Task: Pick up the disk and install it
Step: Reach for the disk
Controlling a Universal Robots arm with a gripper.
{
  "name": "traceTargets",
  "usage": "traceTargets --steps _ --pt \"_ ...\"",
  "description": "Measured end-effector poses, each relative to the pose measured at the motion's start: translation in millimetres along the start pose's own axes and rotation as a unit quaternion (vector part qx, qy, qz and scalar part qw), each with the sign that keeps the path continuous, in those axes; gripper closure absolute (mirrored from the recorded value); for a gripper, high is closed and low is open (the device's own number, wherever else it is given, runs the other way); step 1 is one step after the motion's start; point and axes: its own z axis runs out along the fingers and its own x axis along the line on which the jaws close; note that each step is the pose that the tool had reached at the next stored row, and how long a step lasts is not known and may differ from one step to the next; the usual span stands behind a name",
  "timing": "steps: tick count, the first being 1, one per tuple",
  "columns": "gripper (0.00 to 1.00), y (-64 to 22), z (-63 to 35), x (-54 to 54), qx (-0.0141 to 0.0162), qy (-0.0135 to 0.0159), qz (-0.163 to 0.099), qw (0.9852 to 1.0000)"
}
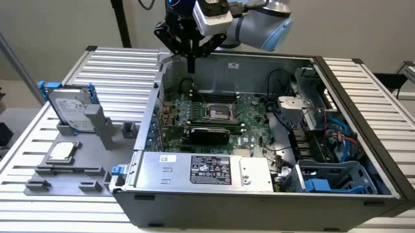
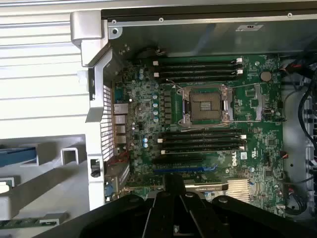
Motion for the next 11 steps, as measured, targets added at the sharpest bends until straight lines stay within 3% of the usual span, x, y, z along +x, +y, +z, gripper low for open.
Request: traceTargets --steps 11 --pt "0.89 0.0 0.0 0.0 0.0 0.0 0.0 1.0"
